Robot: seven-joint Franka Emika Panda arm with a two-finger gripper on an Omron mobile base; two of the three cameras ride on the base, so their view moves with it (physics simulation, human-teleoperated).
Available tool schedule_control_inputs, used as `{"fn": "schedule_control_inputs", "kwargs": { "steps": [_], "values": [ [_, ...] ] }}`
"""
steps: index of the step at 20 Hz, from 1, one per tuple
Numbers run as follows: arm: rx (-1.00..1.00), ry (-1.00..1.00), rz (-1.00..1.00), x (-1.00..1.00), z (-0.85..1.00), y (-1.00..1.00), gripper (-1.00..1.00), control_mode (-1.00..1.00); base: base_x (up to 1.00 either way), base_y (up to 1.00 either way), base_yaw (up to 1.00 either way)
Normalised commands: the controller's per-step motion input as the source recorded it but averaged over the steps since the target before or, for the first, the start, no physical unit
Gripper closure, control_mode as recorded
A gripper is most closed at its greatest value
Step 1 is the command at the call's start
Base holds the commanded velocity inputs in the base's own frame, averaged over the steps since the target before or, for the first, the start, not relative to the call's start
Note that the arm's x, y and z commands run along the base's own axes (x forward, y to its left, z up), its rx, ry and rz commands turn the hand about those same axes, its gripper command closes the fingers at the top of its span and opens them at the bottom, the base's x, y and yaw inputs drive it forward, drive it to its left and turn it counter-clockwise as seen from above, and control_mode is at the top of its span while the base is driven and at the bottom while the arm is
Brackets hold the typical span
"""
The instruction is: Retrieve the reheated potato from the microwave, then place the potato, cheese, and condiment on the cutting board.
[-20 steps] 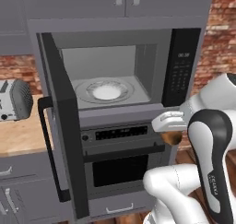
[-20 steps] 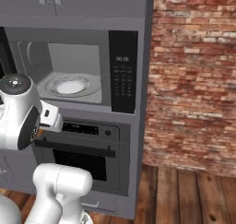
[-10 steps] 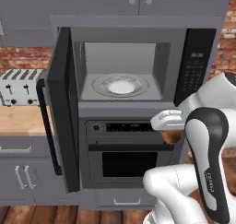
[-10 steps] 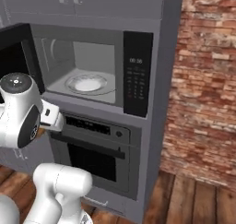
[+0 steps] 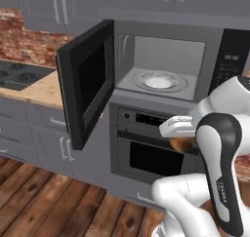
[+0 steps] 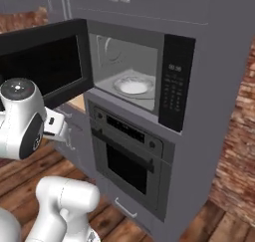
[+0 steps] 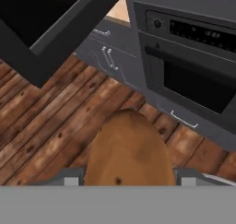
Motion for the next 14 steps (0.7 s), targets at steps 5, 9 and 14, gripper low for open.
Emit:
{"fn": "schedule_control_inputs", "kwargs": {
  "steps": [5, 9, 14],
  "values": [
    [0.0, 0.0, 0.0, 0.0, 0.0, 0.0, 1.0, 1.0, -0.47, -0.16, 0.55],
    [0.0, 0.0, 0.0, 0.0, 0.0, 0.0, 1.0, 1.0, -0.42, 0.08, 0.48],
    [0.0, 0.0, 0.0, 0.0, 0.0, 0.0, 1.0, 1.0, -0.24, 0.3, 0.18]
  ]
}}
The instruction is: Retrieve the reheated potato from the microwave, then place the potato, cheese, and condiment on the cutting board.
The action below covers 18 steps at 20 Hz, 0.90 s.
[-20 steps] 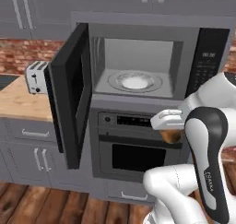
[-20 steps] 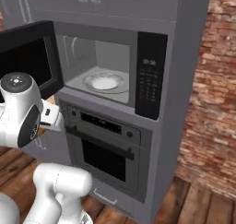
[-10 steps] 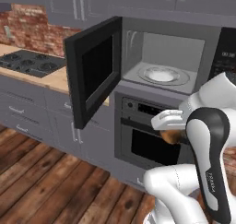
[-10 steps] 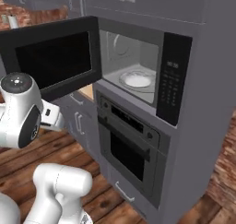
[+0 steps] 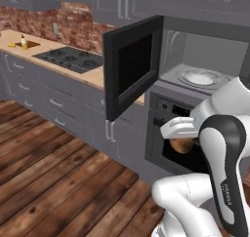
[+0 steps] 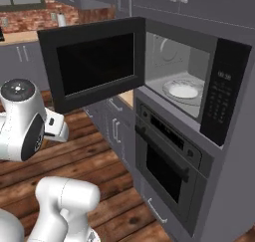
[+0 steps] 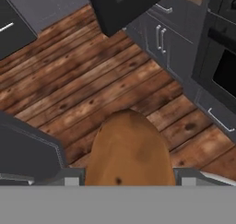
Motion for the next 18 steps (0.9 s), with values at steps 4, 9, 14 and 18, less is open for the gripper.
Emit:
{"fn": "schedule_control_inputs", "kwargs": {
  "steps": [4, 9, 14, 18],
  "values": [
    [0.0, 0.0, 0.0, 0.0, 0.0, 0.0, 1.0, 1.0, -0.09, 0.47, 0.0],
    [0.0, 0.0, 0.0, 0.0, 0.0, 0.0, 1.0, 1.0, -0.01, 0.6, -0.03],
    [0.0, 0.0, 0.0, 0.0, 0.0, 0.0, 1.0, 1.0, 0.0, 0.64, -0.01],
    [0.0, 0.0, 0.0, 0.0, 0.0, 0.0, 1.0, 1.0, 0.07, 0.61, 0.03]
  ]
}}
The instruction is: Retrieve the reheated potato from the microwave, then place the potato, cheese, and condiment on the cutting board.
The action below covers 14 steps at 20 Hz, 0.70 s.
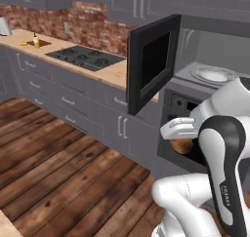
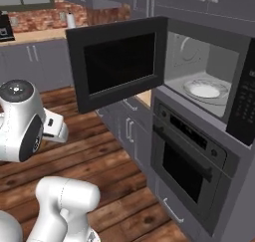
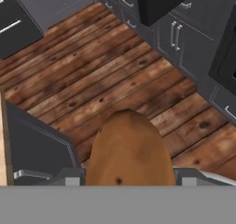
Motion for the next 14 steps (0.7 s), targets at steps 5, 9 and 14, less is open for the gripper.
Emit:
{"fn": "schedule_control_inputs", "kwargs": {
  "steps": [5, 9, 14],
  "values": [
    [0.0, 0.0, 0.0, 0.0, 0.0, 0.0, 1.0, 1.0, 0.15, 0.6, 0.17],
    [0.0, 0.0, 0.0, 0.0, 0.0, 0.0, 1.0, 1.0, 0.0, 0.6, 0.35],
    [0.0, 0.0, 0.0, 0.0, 0.0, 0.0, 1.0, 1.0, 0.07, 0.53, 0.42]
  ]
}}
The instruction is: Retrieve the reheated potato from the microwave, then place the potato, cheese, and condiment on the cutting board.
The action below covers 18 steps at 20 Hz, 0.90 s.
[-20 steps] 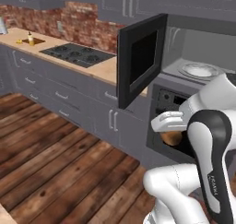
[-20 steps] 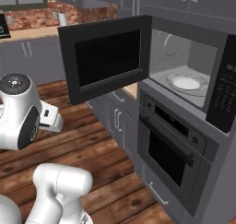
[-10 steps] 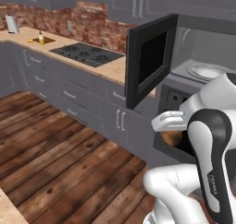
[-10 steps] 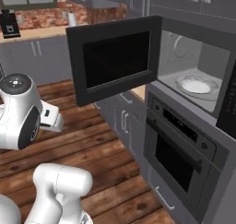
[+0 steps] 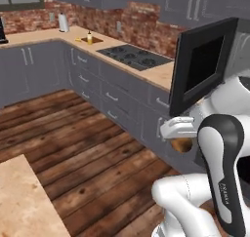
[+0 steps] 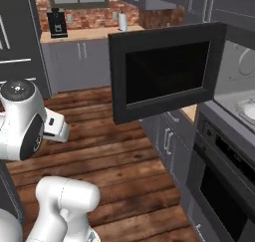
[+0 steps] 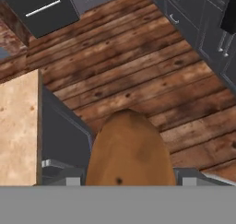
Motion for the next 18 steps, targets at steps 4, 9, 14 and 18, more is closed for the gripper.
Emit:
{"fn": "schedule_control_inputs", "kwargs": {
  "steps": [4, 9, 14, 18],
  "values": [
    [0.0, 0.0, 0.0, 0.0, 0.0, 0.0, 1.0, 1.0, 0.44, 0.39, 0.35],
    [0.0, 0.0, 0.0, 0.0, 0.0, 0.0, 1.0, 1.0, 0.8, 0.17, 0.21],
    [0.0, 0.0, 0.0, 0.0, 0.0, 0.0, 1.0, 1.0, 0.82, 0.03, 0.16],
    [0.0, 0.0, 0.0, 0.0, 0.0, 0.0, 1.0, 1.0, 0.82, -0.01, 0.07]
  ]
}}
